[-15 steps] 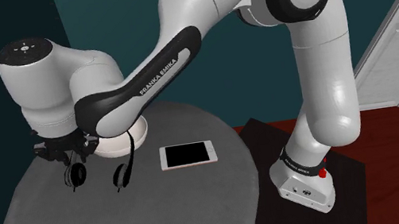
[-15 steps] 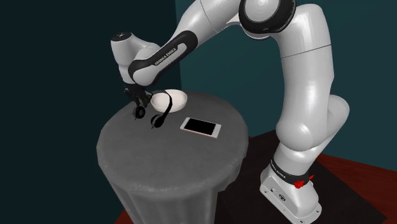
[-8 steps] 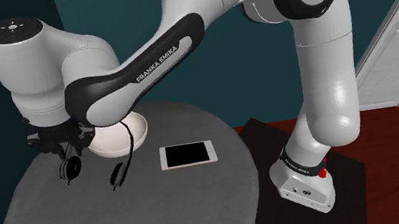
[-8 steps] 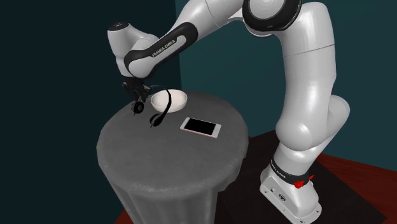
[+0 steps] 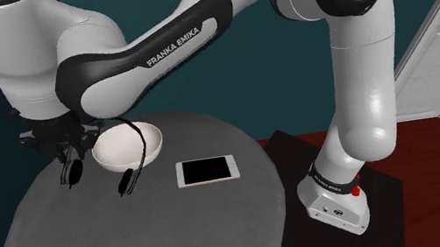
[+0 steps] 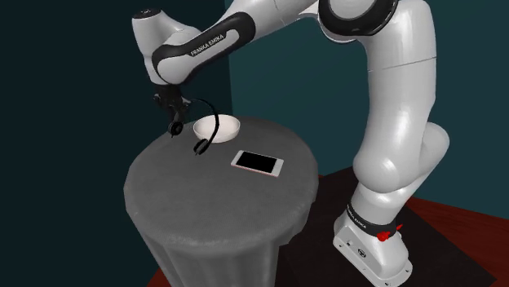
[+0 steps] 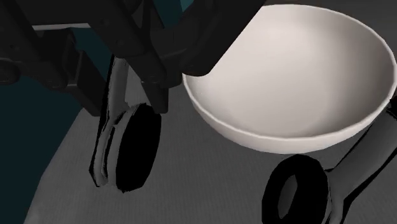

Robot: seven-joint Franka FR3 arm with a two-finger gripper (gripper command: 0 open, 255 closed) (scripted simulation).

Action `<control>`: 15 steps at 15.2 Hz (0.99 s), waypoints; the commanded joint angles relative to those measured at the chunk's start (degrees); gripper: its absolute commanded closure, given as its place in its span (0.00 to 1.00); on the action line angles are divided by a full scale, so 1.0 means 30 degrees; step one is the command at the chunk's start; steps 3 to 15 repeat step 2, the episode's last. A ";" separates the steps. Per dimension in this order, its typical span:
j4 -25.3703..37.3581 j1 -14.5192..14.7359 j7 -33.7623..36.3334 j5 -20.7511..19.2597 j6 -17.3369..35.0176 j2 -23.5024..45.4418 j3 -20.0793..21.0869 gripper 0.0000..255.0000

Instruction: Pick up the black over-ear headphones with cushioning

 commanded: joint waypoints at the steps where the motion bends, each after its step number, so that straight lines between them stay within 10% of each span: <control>1: 0.0197 0.0007 -0.0095 0.0098 -0.0237 -0.0062 0.0050 1.00; 15: 0.0199 0.0008 -0.0095 0.0097 -0.0238 -0.0061 0.0049 1.00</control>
